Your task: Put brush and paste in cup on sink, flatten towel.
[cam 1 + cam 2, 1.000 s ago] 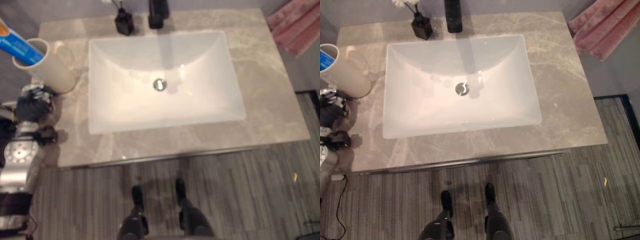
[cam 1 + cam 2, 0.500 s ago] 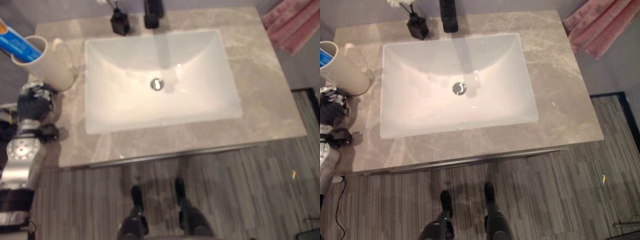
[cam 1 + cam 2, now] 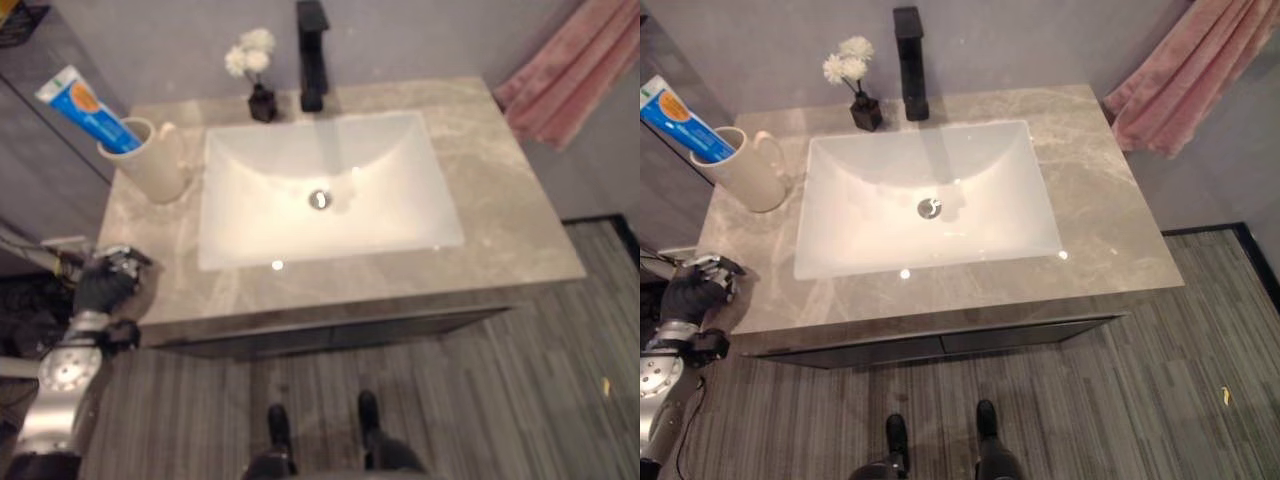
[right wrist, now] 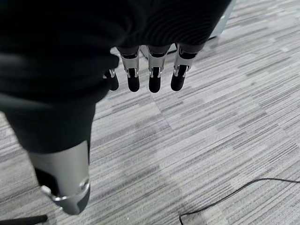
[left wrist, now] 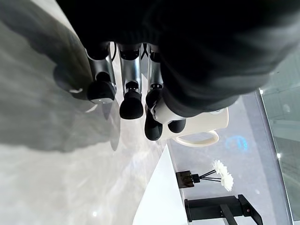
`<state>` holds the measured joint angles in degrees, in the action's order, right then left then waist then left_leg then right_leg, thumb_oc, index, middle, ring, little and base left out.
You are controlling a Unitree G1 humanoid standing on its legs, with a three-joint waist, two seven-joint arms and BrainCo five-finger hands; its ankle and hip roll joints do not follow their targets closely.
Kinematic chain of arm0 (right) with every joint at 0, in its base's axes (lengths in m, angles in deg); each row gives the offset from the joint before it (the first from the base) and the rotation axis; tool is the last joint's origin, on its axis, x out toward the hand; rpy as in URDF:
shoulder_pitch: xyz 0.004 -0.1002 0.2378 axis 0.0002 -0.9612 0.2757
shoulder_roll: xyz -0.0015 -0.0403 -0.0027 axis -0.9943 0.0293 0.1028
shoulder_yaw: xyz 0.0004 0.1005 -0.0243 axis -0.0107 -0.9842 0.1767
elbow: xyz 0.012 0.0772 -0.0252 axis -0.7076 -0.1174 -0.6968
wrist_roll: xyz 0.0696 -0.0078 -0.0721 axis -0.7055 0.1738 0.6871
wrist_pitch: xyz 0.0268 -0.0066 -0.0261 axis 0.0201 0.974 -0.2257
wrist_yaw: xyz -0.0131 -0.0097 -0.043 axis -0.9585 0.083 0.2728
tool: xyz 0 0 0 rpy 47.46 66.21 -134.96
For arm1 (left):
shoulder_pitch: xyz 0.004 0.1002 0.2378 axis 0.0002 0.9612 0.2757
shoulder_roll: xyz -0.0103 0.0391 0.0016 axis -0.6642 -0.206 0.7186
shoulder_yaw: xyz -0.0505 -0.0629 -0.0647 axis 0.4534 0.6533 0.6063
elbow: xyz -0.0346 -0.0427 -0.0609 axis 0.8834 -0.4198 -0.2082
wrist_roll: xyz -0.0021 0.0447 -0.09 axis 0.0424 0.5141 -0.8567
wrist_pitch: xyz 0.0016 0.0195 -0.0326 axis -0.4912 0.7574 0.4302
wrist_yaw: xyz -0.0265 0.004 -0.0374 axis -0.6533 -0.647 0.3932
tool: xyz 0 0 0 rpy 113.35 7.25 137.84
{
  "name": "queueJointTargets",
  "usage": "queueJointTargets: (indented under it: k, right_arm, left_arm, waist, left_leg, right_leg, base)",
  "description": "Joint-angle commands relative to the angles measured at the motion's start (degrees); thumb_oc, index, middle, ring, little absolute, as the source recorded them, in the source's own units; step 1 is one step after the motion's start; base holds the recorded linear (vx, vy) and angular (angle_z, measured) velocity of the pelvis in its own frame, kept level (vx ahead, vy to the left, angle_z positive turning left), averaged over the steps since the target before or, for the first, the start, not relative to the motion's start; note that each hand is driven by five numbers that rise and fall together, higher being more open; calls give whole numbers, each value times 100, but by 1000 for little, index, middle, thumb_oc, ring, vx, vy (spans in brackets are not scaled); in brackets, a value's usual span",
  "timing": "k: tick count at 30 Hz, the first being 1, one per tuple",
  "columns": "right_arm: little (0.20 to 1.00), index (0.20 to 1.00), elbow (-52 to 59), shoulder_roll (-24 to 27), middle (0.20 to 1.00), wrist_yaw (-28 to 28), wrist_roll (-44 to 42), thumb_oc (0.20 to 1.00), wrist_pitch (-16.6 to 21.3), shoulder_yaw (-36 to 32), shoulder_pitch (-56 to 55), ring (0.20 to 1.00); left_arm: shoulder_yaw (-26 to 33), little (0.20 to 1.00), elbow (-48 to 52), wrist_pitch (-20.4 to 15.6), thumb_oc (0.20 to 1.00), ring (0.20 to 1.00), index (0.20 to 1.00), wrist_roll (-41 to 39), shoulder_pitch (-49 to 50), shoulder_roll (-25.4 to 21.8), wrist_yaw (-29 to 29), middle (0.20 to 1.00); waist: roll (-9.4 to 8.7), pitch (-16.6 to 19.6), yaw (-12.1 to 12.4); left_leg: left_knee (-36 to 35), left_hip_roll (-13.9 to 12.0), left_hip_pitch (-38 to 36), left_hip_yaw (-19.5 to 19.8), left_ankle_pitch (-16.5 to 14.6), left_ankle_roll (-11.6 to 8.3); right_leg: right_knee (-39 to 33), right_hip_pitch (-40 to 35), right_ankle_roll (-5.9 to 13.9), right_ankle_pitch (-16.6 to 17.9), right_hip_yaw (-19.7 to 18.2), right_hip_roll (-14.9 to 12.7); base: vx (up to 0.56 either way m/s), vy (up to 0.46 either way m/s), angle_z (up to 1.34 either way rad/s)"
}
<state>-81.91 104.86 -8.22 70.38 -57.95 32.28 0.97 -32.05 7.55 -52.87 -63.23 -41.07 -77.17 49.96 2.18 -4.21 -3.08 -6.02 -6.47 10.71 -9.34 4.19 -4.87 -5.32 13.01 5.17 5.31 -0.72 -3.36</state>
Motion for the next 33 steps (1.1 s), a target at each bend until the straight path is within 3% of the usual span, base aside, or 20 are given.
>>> queueJointTargets:
  k: [1, 16, 33]
  right_arm:
    - [1000, 1000, 38, 176, 1000, -47, 55, 1000, 24, 73, -146, 1000]
    - [1000, 1000, 171, 153, 1000, -60, 91, 1000, -6, 330, -192, 1000]
    - [1000, 1000, 429, 95, 1000, -85, -65, 1000, 0, 529, -187, 1000]
  left_arm:
    - [257, 200, -121, -241, 200, 200, 200, -2, -632, -16, -51, 200]
    - [-311, 200, -1106, -280, 200, 200, 200, 77, -2072, 20, -497, 200]
    - [-572, 200, -1752, -399, 200, 200, 200, -152, -3044, -459, -874, 200]
  waist:
    - [-186, -161, -104]
    - [-199, -130, -266]
    - [-227, -176, -368]
  left_leg:
    - [102, -53, -153, 113, -324, 104]
    - [102, -15, 182, 115, -229, 103]
    - [102, -60, 455, 56, -150, 45]
  right_leg:
    - [32, -50, 24, -178, 180, -188]
    - [32, 296, 49, -60, 130, -191]
    - [32, 638, 71, 11, 18, -153]
  base:
    - [-36, -10, 4]
    - [-4, -3, 0]
    - [26, -5, -4]
